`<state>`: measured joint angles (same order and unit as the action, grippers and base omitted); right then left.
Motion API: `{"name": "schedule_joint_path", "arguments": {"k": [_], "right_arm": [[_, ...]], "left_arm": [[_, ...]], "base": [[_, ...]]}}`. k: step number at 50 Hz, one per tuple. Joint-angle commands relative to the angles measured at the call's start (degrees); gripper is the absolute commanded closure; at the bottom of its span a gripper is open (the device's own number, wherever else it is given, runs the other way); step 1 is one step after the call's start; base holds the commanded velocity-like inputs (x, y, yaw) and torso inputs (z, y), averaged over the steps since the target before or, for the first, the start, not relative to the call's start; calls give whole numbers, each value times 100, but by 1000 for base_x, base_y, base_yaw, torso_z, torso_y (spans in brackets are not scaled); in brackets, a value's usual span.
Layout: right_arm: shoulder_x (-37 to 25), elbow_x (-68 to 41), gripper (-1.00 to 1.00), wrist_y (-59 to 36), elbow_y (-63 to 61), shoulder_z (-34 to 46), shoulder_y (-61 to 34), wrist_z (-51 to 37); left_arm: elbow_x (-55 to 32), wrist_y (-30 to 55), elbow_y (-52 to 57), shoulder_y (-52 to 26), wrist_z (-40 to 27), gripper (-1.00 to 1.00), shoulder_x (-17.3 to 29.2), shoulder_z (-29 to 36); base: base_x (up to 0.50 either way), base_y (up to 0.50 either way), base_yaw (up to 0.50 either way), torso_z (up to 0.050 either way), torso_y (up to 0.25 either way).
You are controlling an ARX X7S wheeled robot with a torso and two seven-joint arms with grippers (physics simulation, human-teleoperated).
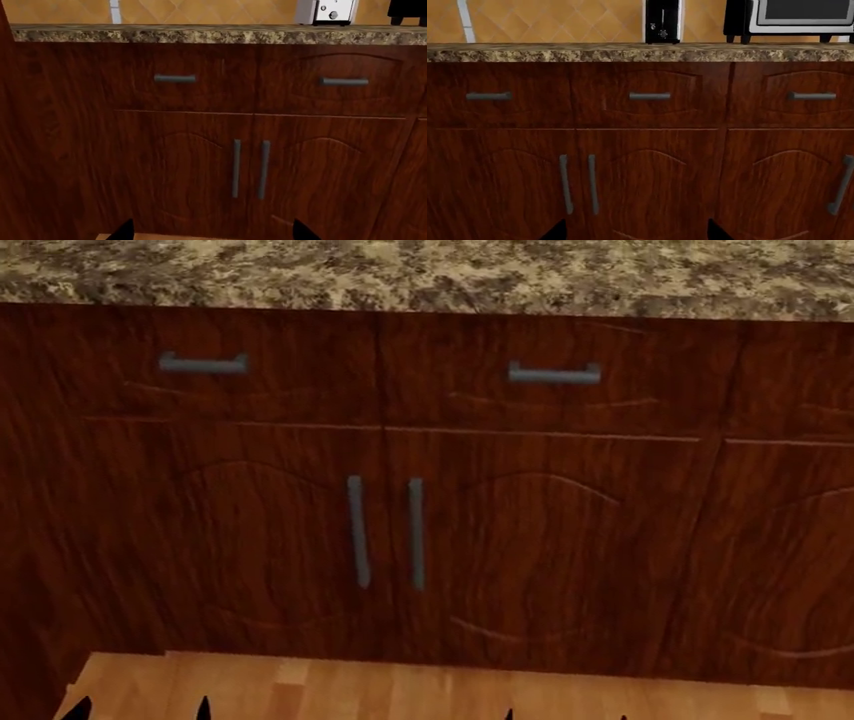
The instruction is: Navigate to the stove.
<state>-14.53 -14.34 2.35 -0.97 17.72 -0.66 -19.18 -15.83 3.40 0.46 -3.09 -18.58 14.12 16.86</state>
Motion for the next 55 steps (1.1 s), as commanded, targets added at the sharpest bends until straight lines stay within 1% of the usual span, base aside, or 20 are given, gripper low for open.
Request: {"name": "schedule_joint_path", "arguments": {"k": [1, 55], "right_arm": [[87, 102, -100, 37, 32, -139, -13, 119], [-9, 21, -100, 56, 27, -13, -32, 15]], "left_arm": [[68, -264, -67, 26, 246, -100, -82, -60], [-4, -340, -65, 17, 162, -100, 9, 72]], "base": [[11, -304, 0, 0, 0], [11, -301, 0, 0, 0]]}}
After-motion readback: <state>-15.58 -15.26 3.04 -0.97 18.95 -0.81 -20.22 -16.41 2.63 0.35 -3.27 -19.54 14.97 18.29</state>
